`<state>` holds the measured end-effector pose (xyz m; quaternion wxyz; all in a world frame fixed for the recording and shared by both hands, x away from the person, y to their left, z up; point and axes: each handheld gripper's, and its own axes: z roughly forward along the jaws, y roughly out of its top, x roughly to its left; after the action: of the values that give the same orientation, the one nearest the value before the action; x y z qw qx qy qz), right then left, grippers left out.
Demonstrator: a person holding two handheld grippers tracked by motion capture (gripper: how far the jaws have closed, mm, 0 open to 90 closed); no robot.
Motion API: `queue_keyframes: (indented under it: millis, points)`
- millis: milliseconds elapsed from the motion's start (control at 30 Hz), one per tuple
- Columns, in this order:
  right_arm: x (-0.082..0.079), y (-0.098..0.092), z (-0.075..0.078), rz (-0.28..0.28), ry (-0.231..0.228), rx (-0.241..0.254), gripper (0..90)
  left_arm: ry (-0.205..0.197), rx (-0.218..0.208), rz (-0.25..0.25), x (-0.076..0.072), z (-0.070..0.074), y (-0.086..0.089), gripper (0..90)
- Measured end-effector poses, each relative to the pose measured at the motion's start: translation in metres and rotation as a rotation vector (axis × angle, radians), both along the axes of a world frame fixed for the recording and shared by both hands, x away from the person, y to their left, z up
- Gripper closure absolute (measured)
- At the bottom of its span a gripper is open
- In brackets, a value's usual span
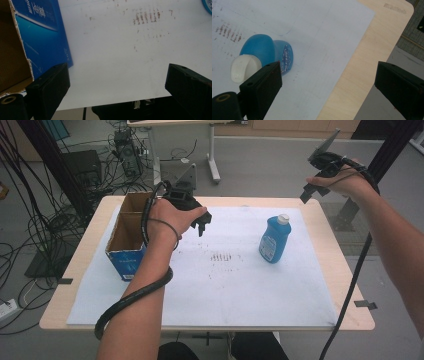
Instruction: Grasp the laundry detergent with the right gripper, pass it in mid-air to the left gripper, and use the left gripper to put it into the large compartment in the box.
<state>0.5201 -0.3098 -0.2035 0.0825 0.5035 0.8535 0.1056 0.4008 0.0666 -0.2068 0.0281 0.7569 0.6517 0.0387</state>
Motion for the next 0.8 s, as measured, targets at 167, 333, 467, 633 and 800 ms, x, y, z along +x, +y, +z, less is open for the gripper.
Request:
queue_keyframes:
  millis: [167,333,467,633,800]
  points:
    - [-0.001,-0.002,0.0,-0.001,0.0,0.003,7.3,0.001,-0.001,-0.003,0.0,-0.001,-0.001,6.2]
    - [-0.002,-0.005,0.0,0.001,0.001,0.008,7.3,0.002,-0.002,-0.002,0.0,-0.002,-0.001,6.2]
    - [-0.004,-0.007,0.001,-0.001,0.001,0.015,7.3,0.002,0.0,-0.006,-0.001,-0.002,-0.003,6.2]
    - [-0.008,-0.009,0.001,0.005,0.0,0.018,7.3,-0.001,0.0,-0.012,-0.002,-0.001,-0.006,6.2]
    - [-0.015,-0.013,0.001,0.002,0.0,0.026,7.3,-0.005,0.001,-0.015,-0.005,0.001,-0.008,6.2]
